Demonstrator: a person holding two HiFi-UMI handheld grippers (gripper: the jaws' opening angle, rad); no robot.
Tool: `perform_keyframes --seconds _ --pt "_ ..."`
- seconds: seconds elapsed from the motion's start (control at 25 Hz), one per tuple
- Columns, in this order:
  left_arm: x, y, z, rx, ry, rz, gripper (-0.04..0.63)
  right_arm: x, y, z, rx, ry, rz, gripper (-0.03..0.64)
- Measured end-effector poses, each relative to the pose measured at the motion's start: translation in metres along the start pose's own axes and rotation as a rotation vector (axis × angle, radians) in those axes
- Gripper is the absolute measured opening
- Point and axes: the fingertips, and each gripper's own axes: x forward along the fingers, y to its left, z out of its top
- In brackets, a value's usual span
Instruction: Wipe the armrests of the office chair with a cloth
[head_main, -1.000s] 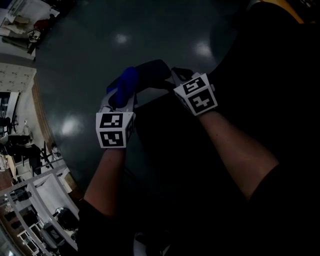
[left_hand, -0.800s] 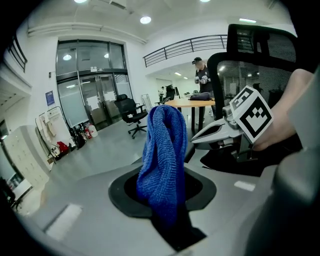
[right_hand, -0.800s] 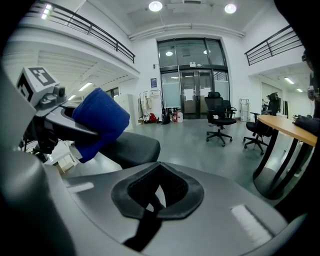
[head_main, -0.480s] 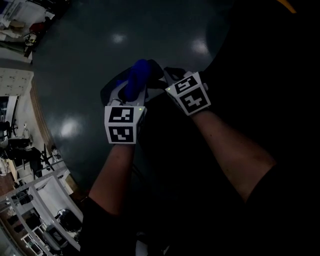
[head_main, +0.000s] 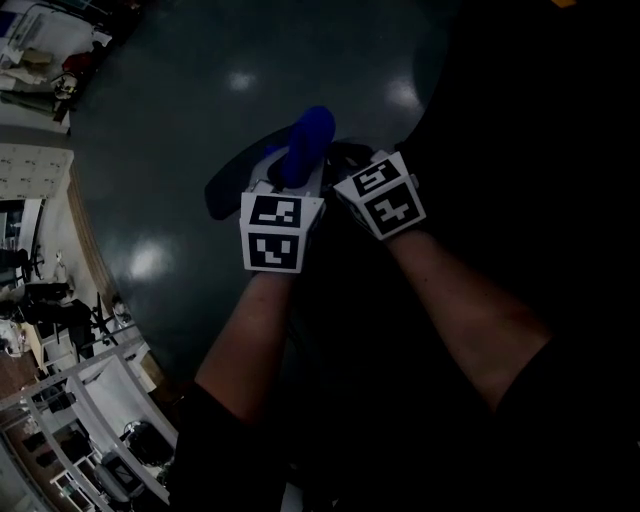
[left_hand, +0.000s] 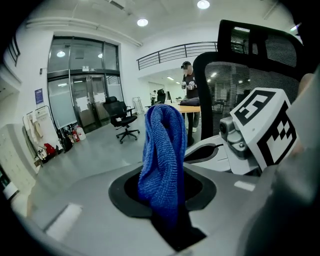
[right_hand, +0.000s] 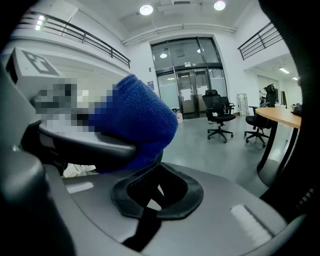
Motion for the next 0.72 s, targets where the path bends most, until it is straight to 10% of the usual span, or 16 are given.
perform_keyframes --seconds 0.72 --pt "-0.119 -0.017 -0.016 -0.046 -0.04 0.067 0.123 -0.113 0.04 -0.002 -0.065 -0.051 -0.004 0.0"
